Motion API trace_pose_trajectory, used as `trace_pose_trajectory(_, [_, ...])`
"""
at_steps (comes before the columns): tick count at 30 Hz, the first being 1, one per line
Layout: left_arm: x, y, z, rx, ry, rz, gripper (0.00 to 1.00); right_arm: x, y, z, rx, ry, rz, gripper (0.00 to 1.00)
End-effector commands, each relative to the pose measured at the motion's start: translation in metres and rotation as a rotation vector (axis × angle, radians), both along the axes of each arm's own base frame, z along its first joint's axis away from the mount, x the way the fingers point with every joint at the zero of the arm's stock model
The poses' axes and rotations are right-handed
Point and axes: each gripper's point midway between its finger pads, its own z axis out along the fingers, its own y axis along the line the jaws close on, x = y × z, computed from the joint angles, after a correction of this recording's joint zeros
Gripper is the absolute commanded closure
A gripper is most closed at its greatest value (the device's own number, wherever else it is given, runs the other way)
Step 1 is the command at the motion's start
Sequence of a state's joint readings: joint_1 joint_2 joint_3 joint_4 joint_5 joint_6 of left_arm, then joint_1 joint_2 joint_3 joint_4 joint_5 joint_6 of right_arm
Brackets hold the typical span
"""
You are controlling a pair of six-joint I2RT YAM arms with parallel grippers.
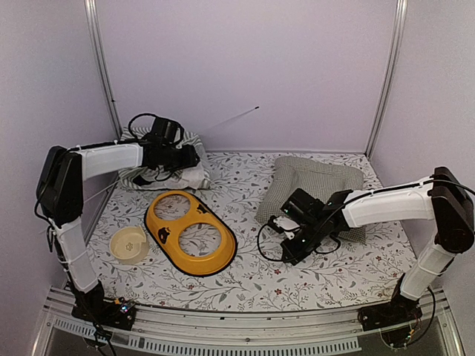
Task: Set up the pet tent
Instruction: Adjust the tent flap on the tent.
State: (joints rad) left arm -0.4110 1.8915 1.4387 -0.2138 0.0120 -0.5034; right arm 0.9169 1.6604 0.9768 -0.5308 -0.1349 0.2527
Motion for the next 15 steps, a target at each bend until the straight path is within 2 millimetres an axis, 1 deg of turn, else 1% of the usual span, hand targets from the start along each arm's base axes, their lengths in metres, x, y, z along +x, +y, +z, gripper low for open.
trace_pose_trajectory(1, [0.0, 0.014, -0.012, 0.096, 0.039, 0.075, 0.45, 0.019, 0.021, 0.014, 0.071, -0.063, -0.005, 1.0])
trace_pose_trajectory(7, [0.0, 0.017, -0.016, 0.119, 0.047, 0.097, 0.46, 0.022, 0.021, 0.016, 0.071, -0.076, -0.008, 1.0])
trace_pose_trajectory(8, [0.0, 0.017, -0.016, 0.119, 0.046, 0.094, 0.47, 0.022, 0.021, 0.017, 0.072, -0.078, -0.01, 1.0])
trace_pose_trajectory(10, [0.0, 0.013, -0.016, 0.11, 0.045, 0.078, 0.53, 0.023, 0.023, 0.018, 0.076, -0.081, -0.01, 1.0])
trace_pose_trajectory(11, [0.0, 0.012, -0.016, 0.107, 0.046, 0.074, 0.58, 0.024, 0.023, 0.019, 0.078, -0.082, -0.01, 1.0])
trace_pose_trajectory(13, [-0.001, 0.009, -0.016, 0.103, 0.043, 0.063, 0.7, 0.025, 0.025, 0.021, 0.082, -0.087, -0.008, 1.0])
trace_pose_trajectory(15, [-0.002, 0.006, -0.013, 0.1, 0.037, 0.05, 0.8, 0.026, 0.026, 0.022, 0.085, -0.09, -0.007, 1.0])
